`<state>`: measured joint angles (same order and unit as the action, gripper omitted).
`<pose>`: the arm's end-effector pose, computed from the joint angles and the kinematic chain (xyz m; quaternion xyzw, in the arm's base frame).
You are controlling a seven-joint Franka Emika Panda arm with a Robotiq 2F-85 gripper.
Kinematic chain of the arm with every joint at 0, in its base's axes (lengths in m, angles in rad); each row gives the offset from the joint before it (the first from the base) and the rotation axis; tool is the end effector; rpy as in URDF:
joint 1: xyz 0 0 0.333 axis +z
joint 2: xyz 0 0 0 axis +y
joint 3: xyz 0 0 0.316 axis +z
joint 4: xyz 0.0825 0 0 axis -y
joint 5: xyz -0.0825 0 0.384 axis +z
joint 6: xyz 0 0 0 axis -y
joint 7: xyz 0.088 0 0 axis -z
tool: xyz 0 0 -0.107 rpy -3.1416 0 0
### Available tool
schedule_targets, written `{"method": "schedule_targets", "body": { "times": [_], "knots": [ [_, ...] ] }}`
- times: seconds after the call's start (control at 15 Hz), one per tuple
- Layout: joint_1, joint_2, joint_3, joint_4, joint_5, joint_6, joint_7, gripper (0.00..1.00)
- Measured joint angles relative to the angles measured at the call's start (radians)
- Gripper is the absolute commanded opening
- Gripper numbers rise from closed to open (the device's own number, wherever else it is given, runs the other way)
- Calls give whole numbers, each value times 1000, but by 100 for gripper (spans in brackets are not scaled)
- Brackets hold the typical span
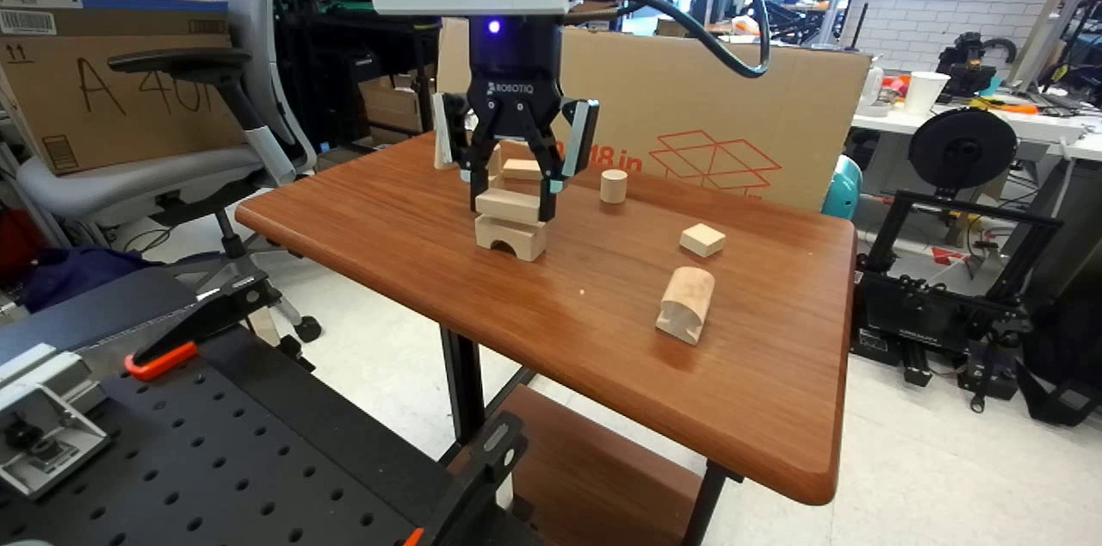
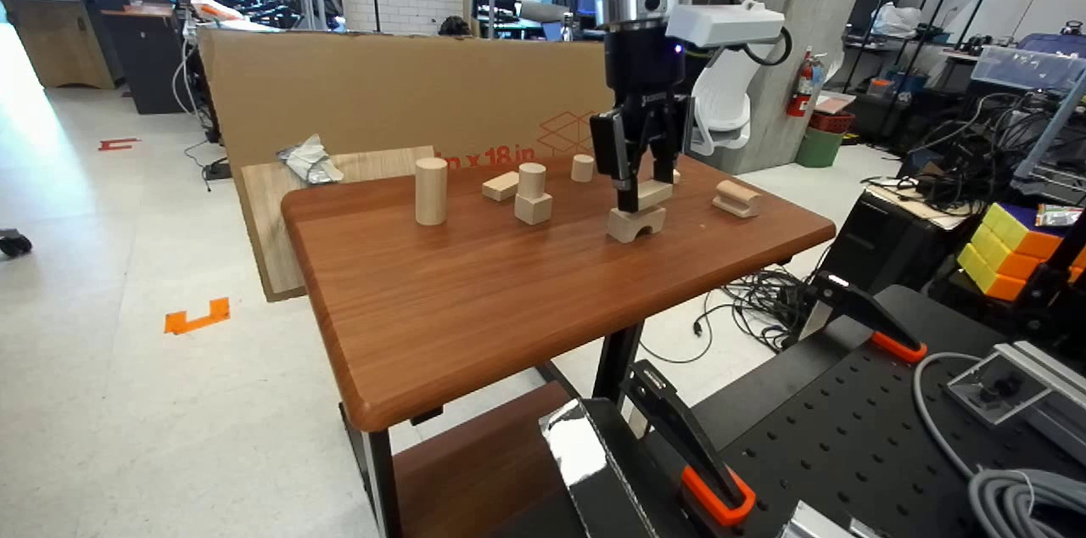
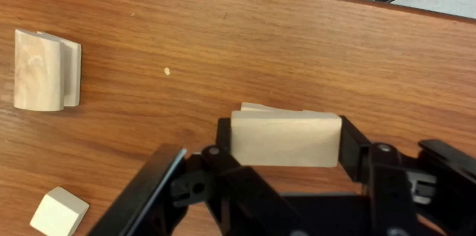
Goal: Remove the rectangular block from the stack on the left and place it on top of the block on the front left side of the table
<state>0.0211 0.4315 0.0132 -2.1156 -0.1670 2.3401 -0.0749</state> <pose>0.5546 0.0165 0.1909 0.9864 0.1176 -0.1038 0.0487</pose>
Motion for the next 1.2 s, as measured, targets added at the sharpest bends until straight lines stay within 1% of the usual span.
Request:
{"method": "schedule_targets", "body": {
  "times": [0.53,0.67,0.73,0.8,0.87,1.2],
  "knots": [
    [0,10,0,0,0,1,0,42],
    [0,12,1,1,0,4,0,92],
    [0,13,1,1,1,9,0,93],
    [0,13,2,1,2,15,0,99],
    [0,13,3,1,3,19,0,100],
    [1,11,10,-3,3,56,-1,100]
  ]
}}
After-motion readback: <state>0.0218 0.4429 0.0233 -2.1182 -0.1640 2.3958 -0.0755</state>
